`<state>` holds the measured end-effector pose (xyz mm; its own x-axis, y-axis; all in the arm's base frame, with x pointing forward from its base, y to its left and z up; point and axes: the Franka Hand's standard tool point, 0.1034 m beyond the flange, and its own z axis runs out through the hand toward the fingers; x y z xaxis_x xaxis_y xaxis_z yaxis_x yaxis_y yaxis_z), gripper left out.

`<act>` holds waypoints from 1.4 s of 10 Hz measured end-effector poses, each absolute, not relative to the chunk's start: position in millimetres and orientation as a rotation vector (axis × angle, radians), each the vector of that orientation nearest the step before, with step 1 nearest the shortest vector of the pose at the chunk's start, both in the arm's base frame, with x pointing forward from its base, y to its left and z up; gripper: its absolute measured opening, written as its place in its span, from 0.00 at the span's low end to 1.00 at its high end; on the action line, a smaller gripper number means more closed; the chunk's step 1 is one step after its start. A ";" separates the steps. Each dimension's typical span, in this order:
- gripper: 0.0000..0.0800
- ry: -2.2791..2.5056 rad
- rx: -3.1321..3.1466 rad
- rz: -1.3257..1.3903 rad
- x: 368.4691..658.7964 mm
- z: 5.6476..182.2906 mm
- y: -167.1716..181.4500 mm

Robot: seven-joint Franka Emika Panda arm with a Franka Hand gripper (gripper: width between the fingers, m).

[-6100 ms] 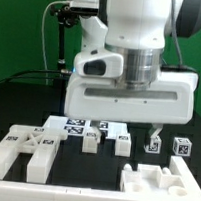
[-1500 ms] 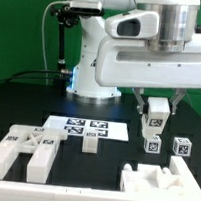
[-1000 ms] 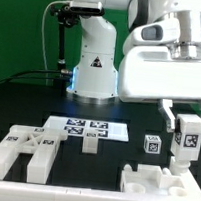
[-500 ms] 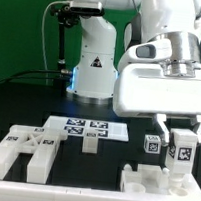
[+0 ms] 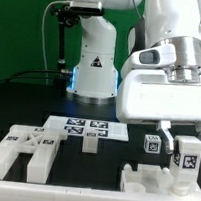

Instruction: Assemble chair

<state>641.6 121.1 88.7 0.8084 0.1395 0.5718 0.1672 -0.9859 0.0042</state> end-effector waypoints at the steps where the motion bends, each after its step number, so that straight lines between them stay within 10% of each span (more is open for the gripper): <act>1: 0.36 -0.250 -2.946 -0.919 640.6 84.9 121.1; 8: 0.36 -0.241 -2.941 -0.944 638.2 74.6 120.7; 10: 0.74 -0.243 -2.942 -0.944 638.2 74.6 120.7; 14: 0.81 -0.247 -2.942 -0.944 638.2 74.6 120.7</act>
Offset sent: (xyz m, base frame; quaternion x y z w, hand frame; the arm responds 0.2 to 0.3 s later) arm -0.0057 0.0040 -0.0160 -0.0043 0.0073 0.0084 0.9999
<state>638.2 120.7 74.6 0.8019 0.1381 0.5813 0.1638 -0.9865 0.0085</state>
